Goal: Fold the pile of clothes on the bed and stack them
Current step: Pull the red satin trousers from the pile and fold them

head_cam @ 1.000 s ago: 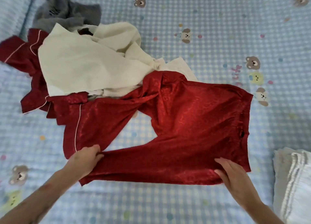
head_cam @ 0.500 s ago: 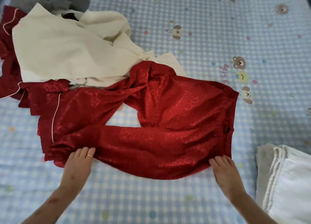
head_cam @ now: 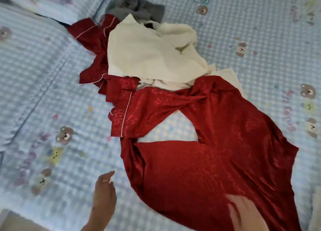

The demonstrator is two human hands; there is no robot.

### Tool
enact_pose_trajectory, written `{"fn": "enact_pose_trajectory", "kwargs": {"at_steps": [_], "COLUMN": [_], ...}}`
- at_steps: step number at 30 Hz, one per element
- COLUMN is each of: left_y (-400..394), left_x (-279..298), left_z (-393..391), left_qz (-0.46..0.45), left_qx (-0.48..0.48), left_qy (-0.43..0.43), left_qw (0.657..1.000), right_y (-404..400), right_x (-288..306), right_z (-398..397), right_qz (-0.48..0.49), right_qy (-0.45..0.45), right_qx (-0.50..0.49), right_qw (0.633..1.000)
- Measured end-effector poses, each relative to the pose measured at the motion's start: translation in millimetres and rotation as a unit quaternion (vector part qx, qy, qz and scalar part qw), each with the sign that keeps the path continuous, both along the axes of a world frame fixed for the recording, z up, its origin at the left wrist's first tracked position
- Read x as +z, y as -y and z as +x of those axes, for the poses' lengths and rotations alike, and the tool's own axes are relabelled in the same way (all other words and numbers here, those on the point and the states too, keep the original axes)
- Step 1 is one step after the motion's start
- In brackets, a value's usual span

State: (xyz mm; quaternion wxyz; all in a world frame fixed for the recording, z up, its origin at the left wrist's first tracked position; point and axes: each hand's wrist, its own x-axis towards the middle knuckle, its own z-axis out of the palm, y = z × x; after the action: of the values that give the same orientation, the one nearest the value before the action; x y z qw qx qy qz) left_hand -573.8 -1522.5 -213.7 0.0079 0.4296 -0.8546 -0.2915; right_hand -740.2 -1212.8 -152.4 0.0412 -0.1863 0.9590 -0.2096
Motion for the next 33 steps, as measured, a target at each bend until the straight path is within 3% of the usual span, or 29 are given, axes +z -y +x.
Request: {"fn": "enact_pose_trajectory", "kwargs": {"at_steps": [2,4,6,8,11,15,17,19,21,26,30,33], "left_y": [21.8,49.9,70.8,89.4,109.6,134.8,144.4,155.4,165.0,181.9,187.0,189.4], "left_x": [-3.9,-13.5,-20.7,-28.7,-42.9,-50.7,-50.8,-50.5,-51.3,-51.5,-46.6,-39.1], "left_z": [-16.2,-39.2,-65.2,-85.5,-99.9,-111.2,-123.2,-137.8,-152.2,-179.3,-181.6,-173.1], "left_qz": [0.109,0.163,0.212,0.243,0.295,0.330,0.345,0.332,0.308,0.234,0.242,0.254], "left_qx": [0.152,0.211,0.209,0.183,0.174,0.181,0.191,0.185,0.167,0.132,0.157,0.174], "left_qy": [0.000,0.003,-0.008,-0.017,-0.033,-0.087,-0.115,-0.126,-0.121,-0.042,-0.059,-0.088], "left_qw": [0.982,0.964,0.955,0.952,0.939,0.922,0.912,0.917,0.929,0.962,0.956,0.947], "right_y": [69.4,164.8,252.4,318.9,367.9,377.0,377.5,383.6,387.6,393.0,410.2,422.2], "right_x": [-9.5,-22.4,-38.4,-58.5,-77.2,-71.3,-71.4,-77.1,-81.4,-56.3,-3.0,25.0], "right_z": [0.1,-9.1,-25.1,-44.8,-70.8,-121.8,-139.8,-147.4,-152.0,-172.3,-228.4,-290.5], "right_qz": [-0.027,-0.041,-0.032,0.040,0.139,0.020,0.118,0.264,0.323,0.198,-0.032,-0.043], "right_qy": [0.064,0.132,0.127,0.113,0.072,0.010,0.036,0.081,0.091,0.051,-0.061,-0.080], "right_qx": [0.034,0.100,0.163,0.223,0.303,0.198,0.192,0.208,0.248,0.264,0.076,-0.036], "right_qw": [0.997,0.985,0.978,0.967,0.940,0.980,0.973,0.938,0.909,0.943,0.995,0.995]}}
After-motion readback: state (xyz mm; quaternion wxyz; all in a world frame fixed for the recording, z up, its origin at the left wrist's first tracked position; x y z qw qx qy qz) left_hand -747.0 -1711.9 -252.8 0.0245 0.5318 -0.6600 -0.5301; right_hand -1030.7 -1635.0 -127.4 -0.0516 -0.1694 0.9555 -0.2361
